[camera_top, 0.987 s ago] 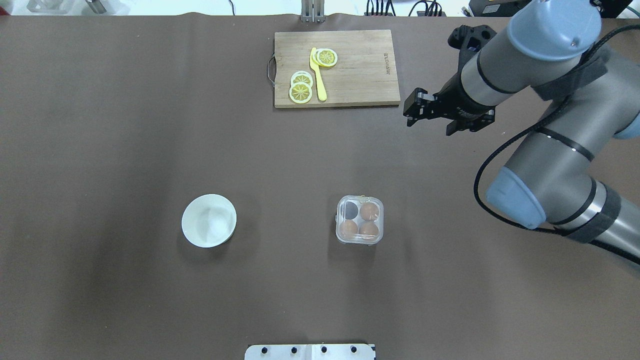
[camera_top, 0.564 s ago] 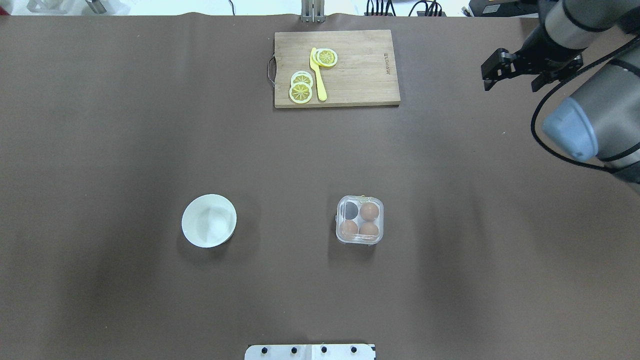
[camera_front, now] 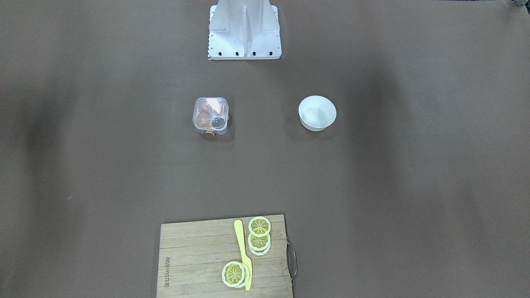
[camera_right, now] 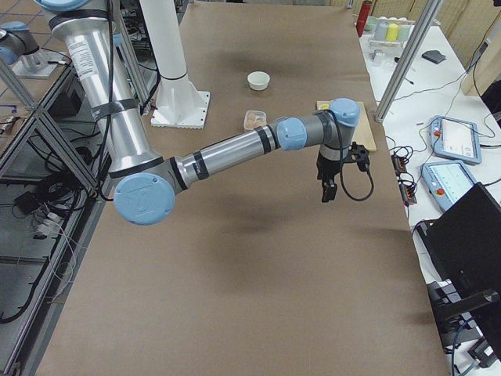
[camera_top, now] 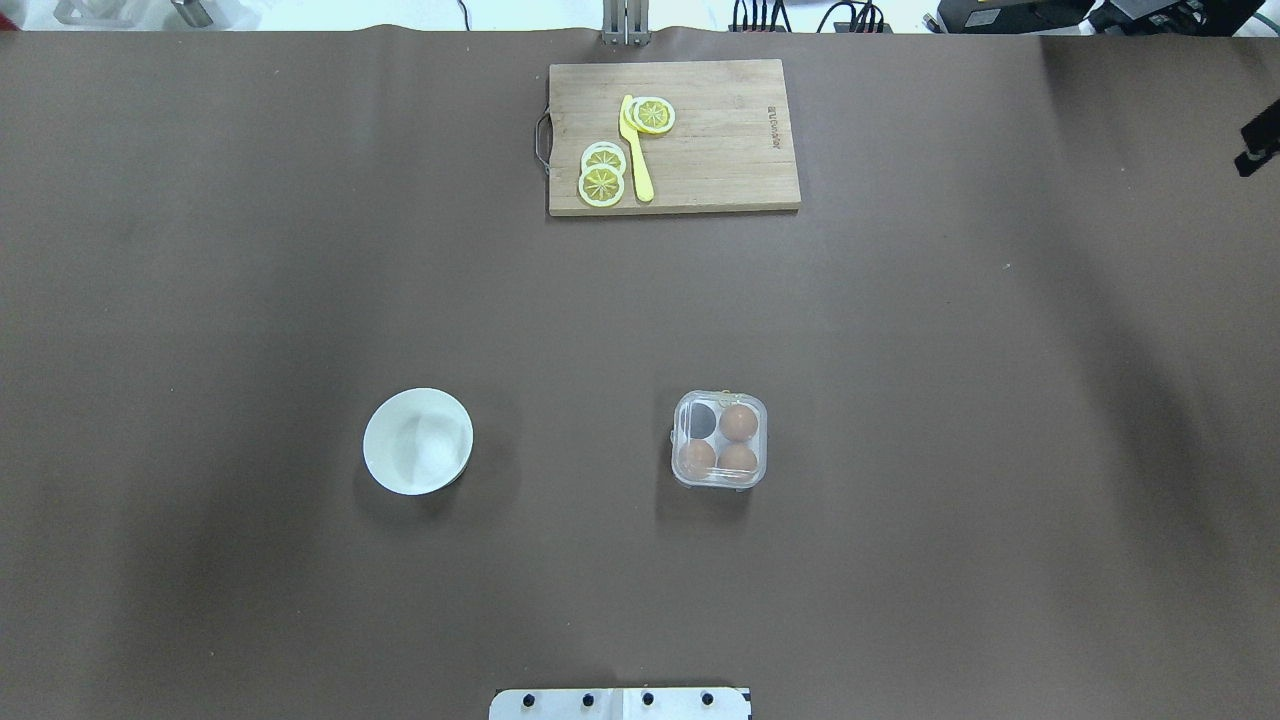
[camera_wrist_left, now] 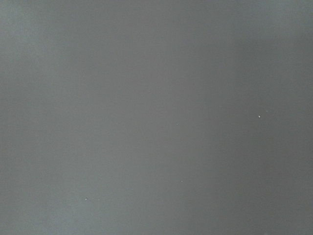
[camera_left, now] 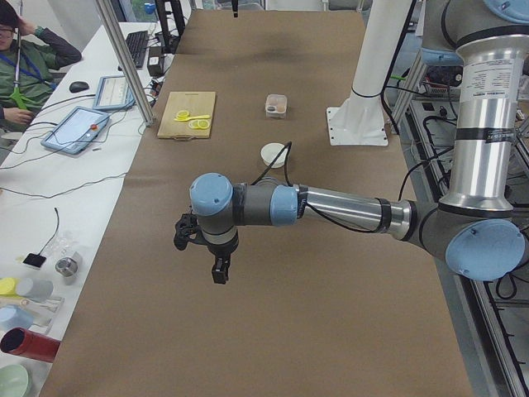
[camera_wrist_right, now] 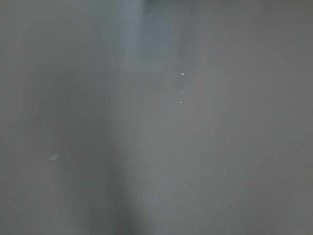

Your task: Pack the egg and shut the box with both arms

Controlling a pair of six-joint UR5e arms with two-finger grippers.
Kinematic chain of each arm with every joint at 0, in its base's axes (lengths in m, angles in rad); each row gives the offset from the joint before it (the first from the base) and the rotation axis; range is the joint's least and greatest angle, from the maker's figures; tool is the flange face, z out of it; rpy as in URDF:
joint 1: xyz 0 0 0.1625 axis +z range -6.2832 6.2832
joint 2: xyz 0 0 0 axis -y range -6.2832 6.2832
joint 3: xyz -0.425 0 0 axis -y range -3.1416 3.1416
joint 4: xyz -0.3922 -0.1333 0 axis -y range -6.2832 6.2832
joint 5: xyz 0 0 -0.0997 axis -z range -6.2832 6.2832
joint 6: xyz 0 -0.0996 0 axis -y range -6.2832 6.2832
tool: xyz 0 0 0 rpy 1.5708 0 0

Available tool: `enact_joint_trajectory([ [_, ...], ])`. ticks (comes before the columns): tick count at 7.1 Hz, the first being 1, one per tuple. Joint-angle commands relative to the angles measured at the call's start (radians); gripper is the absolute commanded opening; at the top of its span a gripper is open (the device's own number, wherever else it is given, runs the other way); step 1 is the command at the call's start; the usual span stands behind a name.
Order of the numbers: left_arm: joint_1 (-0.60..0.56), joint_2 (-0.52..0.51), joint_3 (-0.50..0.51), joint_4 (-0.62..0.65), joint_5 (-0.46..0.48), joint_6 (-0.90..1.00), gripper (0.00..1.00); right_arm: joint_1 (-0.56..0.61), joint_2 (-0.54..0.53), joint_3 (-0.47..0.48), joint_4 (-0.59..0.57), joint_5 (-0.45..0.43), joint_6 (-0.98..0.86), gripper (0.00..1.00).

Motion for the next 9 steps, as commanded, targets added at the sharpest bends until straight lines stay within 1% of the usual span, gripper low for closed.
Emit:
enact_joint_trajectory([
  [1, -0.002, 0.005, -0.001, 0.0, 0.002, -0.002, 0.98, 0.09, -0.176, 0.032, 0.013, 0.0, -0.129, 1.0],
  [2, -0.002, 0.017, 0.002, 0.0, 0.003, 0.0, 0.98, 0.091, -0.278, 0.093, 0.071, 0.0, -0.128, 1.0],
  [3, -0.003, 0.031, 0.002, 0.0, 0.002, 0.0, 0.98, 0.091, -0.357, 0.126, 0.141, 0.002, -0.124, 1.0],
  [6, -0.008, 0.03, 0.002, -0.005, -0.007, 0.001, 0.98, 0.091, -0.402, 0.123, 0.154, -0.002, -0.131, 1.0],
  [8, -0.009, 0.03, -0.013, -0.015, -0.01, 0.009, 0.98, 0.091, -0.393, 0.138, 0.154, 0.012, -0.129, 1.0],
  [9, -0.008, 0.027, -0.046, -0.017, -0.009, 0.01, 0.98, 0.091, -0.385, 0.138, 0.154, 0.015, -0.121, 1.0],
])
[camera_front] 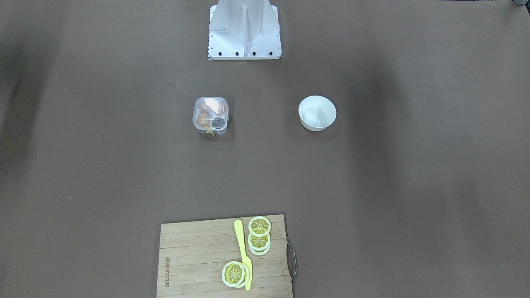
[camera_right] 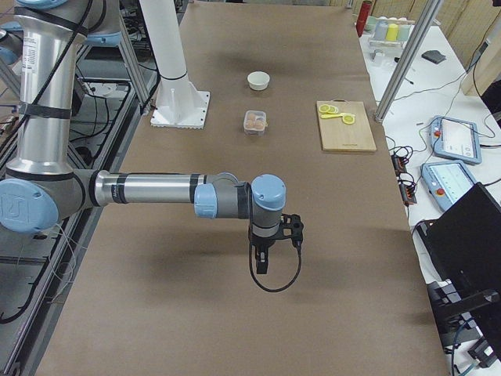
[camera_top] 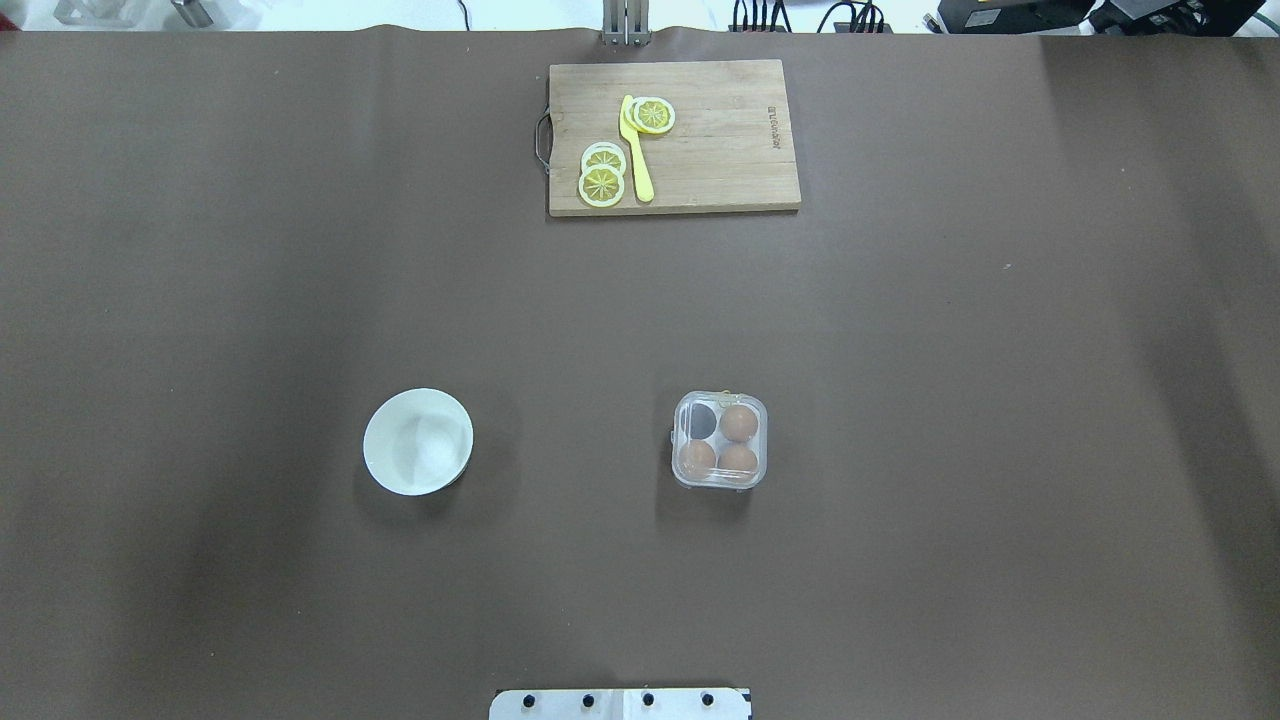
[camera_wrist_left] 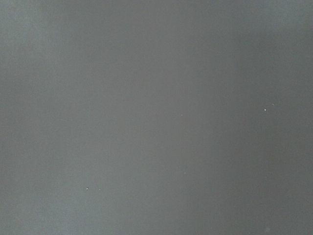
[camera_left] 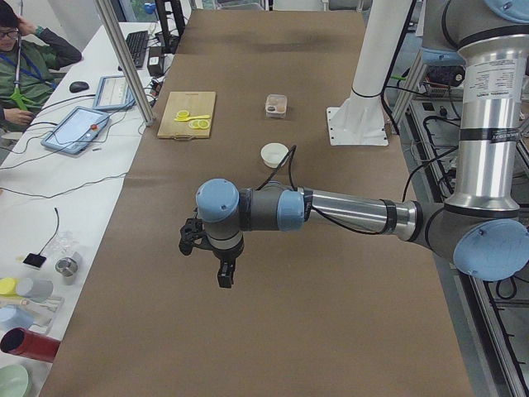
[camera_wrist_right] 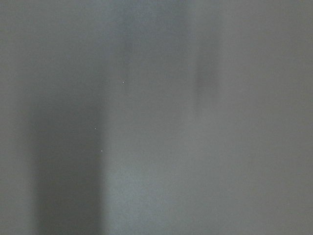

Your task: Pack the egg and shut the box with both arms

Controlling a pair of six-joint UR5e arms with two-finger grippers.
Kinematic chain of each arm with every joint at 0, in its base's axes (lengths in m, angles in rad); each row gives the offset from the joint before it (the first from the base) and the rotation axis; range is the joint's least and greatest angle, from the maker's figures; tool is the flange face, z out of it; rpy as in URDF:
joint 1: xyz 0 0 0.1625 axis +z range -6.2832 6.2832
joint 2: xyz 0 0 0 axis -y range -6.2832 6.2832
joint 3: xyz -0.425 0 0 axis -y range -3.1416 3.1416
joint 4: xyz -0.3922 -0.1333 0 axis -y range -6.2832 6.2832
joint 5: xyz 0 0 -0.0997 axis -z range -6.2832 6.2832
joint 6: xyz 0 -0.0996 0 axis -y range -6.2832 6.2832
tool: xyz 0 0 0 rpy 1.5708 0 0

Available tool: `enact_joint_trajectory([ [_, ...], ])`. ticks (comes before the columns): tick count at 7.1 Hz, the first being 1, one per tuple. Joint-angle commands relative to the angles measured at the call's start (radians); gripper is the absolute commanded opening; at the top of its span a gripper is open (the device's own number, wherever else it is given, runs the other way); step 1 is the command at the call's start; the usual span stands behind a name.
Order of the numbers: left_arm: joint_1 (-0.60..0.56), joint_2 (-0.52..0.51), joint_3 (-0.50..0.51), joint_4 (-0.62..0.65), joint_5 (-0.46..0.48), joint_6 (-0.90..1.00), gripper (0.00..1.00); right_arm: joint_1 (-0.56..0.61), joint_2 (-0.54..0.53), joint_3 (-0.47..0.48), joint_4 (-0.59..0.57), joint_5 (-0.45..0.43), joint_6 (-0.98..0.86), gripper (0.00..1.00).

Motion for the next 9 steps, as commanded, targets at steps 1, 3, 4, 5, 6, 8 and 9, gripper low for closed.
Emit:
enact_joint_trajectory([
  [1, 0.001, -0.002, -0.063, -0.004, 0.0, 0.003, 0.98, 0.0, 0.008, 0.003, 0.001, 0.007, 0.006, 1.0],
  [3, 0.001, 0.001, -0.049, -0.002, 0.0, 0.003, 0.98, 0.0, 0.003, -0.002, -0.001, 0.006, 0.004, 1.0],
  [4, 0.001, 0.001, -0.043, -0.004, 0.001, 0.002, 0.98, 0.0, -0.004, -0.003, 0.001, 0.004, 0.003, 1.0],
  [5, 0.001, 0.0, -0.045, -0.004, 0.006, 0.002, 0.98, 0.0, -0.004, 0.003, -0.001, 0.006, 0.003, 1.0],
  [6, 0.001, -0.001, -0.046, -0.004, 0.007, 0.002, 0.98, 0.0, -0.004, 0.0, -0.001, 0.006, 0.003, 1.0],
  [8, 0.001, 0.001, -0.049, -0.004, 0.009, 0.0, 0.98, -0.001, -0.003, -0.002, 0.001, 0.004, 0.004, 1.0],
  [9, 0.001, 0.001, -0.049, -0.004, 0.009, 0.0, 0.98, 0.0, -0.004, -0.002, 0.001, 0.004, 0.004, 1.0],
])
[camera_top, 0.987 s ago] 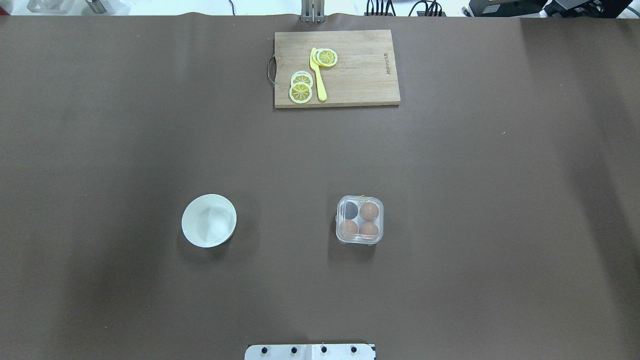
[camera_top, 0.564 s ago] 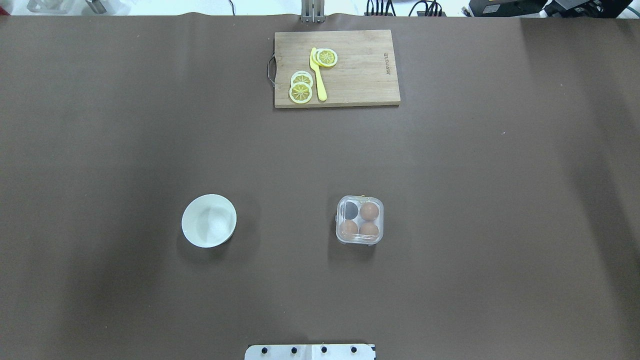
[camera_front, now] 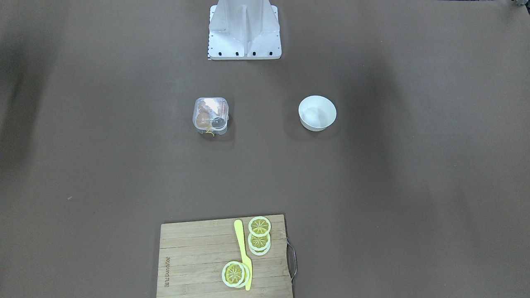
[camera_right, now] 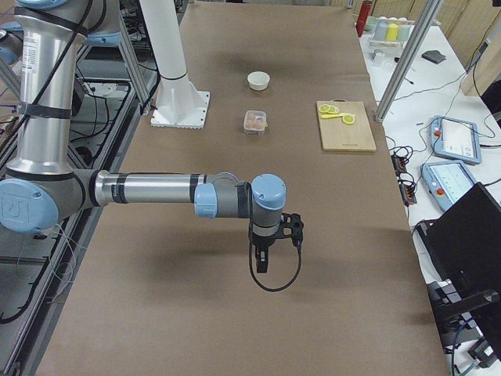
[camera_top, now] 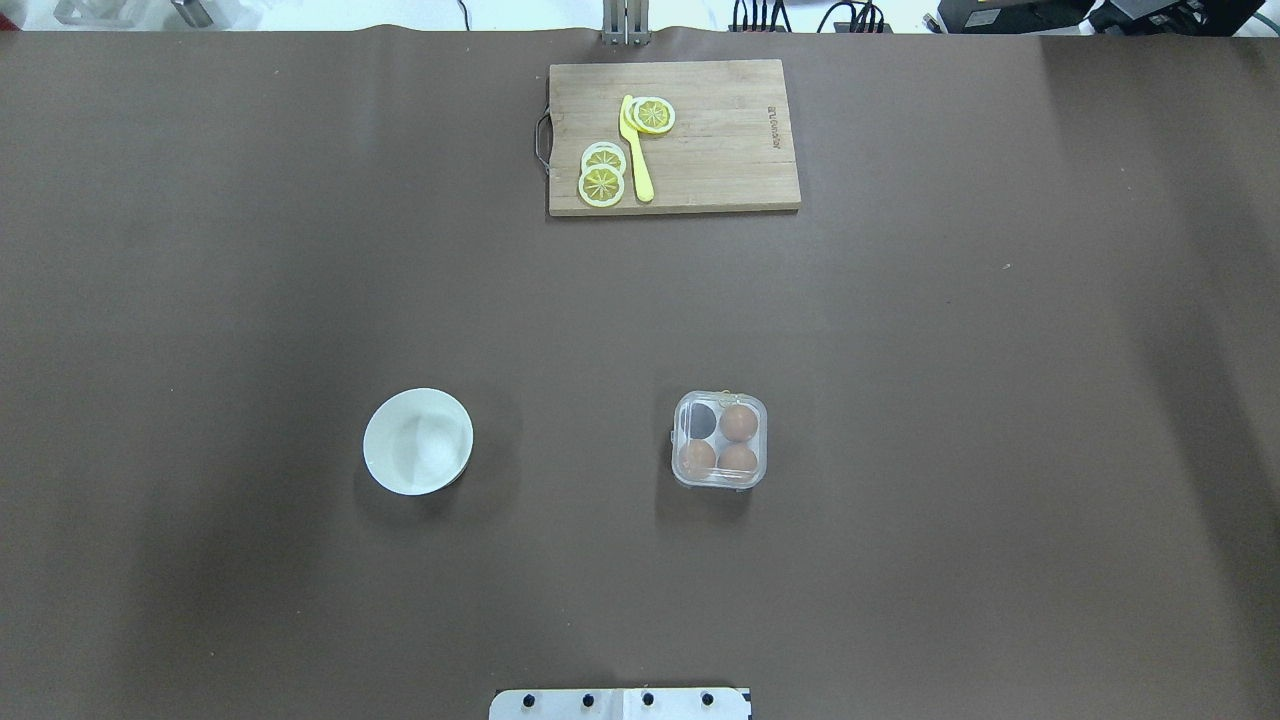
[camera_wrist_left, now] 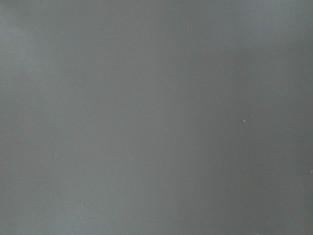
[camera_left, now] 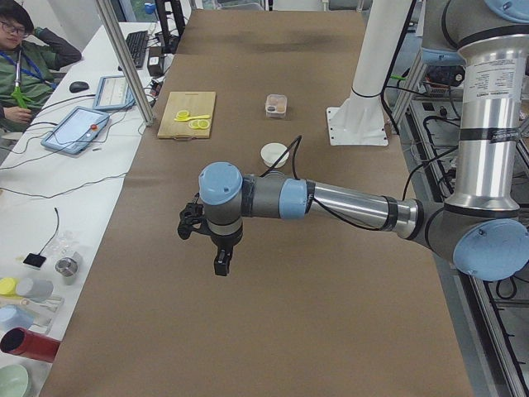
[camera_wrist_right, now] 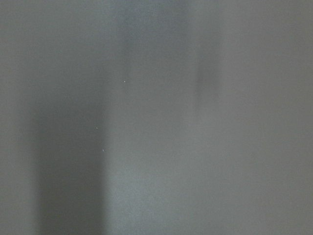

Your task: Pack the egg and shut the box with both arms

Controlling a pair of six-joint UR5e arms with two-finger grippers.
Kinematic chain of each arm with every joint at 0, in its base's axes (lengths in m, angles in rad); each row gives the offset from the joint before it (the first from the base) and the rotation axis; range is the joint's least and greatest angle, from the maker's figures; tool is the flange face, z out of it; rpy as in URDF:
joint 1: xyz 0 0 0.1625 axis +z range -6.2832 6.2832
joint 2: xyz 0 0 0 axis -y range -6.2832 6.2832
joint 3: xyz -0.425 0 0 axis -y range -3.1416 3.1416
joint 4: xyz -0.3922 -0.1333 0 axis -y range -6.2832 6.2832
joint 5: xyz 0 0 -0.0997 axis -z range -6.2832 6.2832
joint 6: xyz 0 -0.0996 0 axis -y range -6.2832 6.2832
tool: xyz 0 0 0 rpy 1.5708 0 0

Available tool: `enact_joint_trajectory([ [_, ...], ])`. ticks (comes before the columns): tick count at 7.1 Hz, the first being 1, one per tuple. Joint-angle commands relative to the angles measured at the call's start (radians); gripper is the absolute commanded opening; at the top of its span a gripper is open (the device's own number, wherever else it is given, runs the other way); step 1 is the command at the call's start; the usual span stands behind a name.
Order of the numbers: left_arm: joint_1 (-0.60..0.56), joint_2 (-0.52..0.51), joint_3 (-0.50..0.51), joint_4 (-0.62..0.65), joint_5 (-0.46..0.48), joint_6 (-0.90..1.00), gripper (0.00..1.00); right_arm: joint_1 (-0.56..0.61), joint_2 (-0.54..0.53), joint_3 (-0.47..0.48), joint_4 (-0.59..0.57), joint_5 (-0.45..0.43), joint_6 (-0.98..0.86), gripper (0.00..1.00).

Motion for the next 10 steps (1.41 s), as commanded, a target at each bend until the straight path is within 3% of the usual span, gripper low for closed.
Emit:
enact_joint_trajectory([
  [1, 0.0, 0.0, 0.001, 0.0, 0.002, -0.002, 0.98, -0.001, -0.001, 0.0, 0.0, 0.001, 0.001, 1.0],
  [10, 0.002, 0.014, -0.001, 0.0, 0.002, -0.002, 0.98, -0.001, 0.001, 0.003, 0.0, 0.006, 0.001, 1.0],
])
